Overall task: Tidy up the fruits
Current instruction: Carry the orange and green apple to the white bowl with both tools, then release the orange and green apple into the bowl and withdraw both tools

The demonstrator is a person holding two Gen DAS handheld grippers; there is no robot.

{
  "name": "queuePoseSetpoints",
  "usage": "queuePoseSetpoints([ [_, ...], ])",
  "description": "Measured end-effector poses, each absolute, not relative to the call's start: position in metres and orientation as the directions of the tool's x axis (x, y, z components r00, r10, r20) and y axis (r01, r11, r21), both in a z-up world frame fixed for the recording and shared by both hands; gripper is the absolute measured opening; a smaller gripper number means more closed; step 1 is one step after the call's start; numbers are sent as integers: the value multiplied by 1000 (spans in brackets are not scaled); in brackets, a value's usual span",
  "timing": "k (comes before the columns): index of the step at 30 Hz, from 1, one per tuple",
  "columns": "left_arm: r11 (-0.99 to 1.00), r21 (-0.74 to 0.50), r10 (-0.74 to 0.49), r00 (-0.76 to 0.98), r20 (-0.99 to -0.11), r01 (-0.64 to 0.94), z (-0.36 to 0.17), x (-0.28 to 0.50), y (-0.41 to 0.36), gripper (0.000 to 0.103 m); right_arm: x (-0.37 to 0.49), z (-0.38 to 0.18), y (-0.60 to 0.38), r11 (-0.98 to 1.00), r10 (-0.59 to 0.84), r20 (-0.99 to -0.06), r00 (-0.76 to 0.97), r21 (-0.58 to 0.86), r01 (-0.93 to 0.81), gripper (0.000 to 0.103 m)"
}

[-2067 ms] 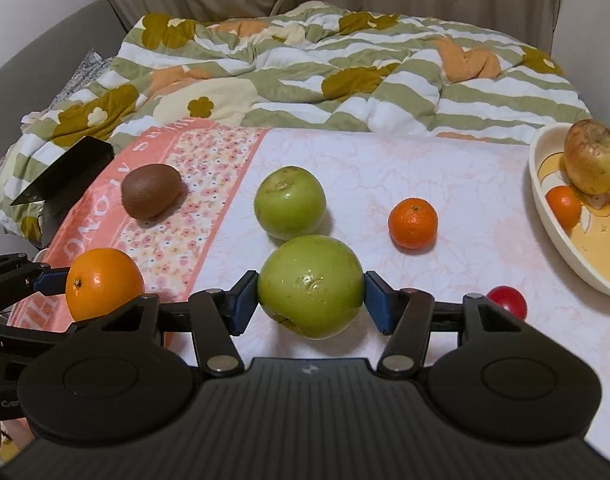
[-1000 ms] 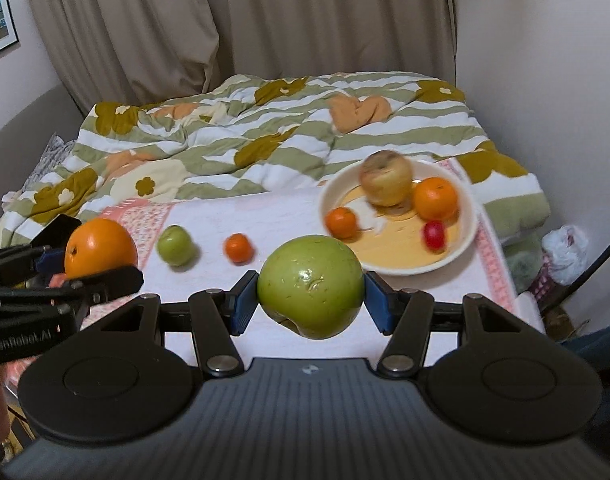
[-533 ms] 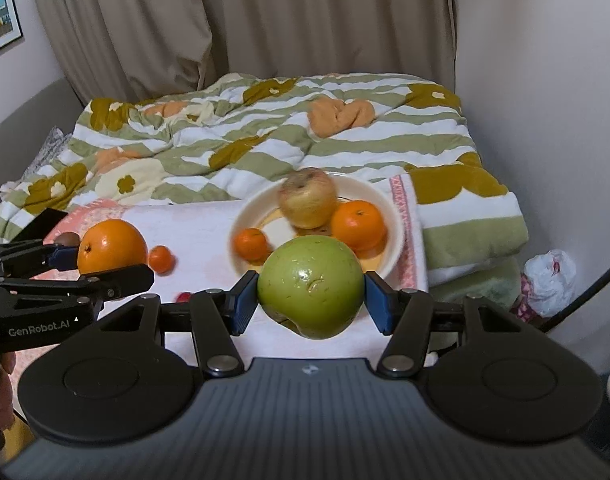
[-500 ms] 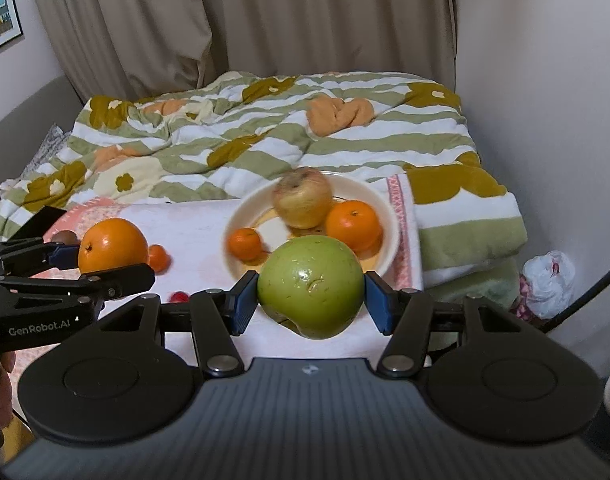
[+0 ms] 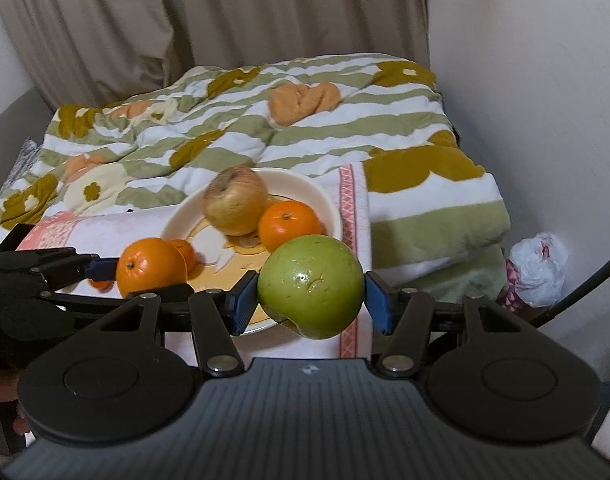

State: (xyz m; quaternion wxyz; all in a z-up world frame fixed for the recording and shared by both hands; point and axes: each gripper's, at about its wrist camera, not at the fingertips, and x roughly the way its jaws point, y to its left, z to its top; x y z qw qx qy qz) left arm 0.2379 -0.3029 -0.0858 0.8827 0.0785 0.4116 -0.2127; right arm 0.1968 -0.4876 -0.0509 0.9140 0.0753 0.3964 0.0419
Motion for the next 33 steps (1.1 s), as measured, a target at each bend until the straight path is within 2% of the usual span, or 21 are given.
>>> queuePoseSetpoints([
  [17, 851, 29, -291, 516, -806, 525, -112, 254, -322, 64, 217, -69, -492, 982, 100, -745, 659, 182, 56, 72],
  [18, 849, 35, -290, 520, -803, 527, -111, 253, -321, 69, 217, -68, -491, 982, 98, -745, 660, 181, 58, 72],
  [19, 848, 40, -295, 532, -794, 529, -108, 250, -320, 84, 217, -68, -491, 981, 97, -744, 661, 182, 61, 72],
  [21, 851, 40, -308, 560, -769, 523, -100, 248, -316, 97, 217, -66, -491, 981, 96, -742, 663, 182, 62, 72],
  [33, 896, 40, -264, 604, -752, 442, -76, 231, -289, 97, 226, -53, -467, 983, 146, -722, 677, 181, -19, 72],
])
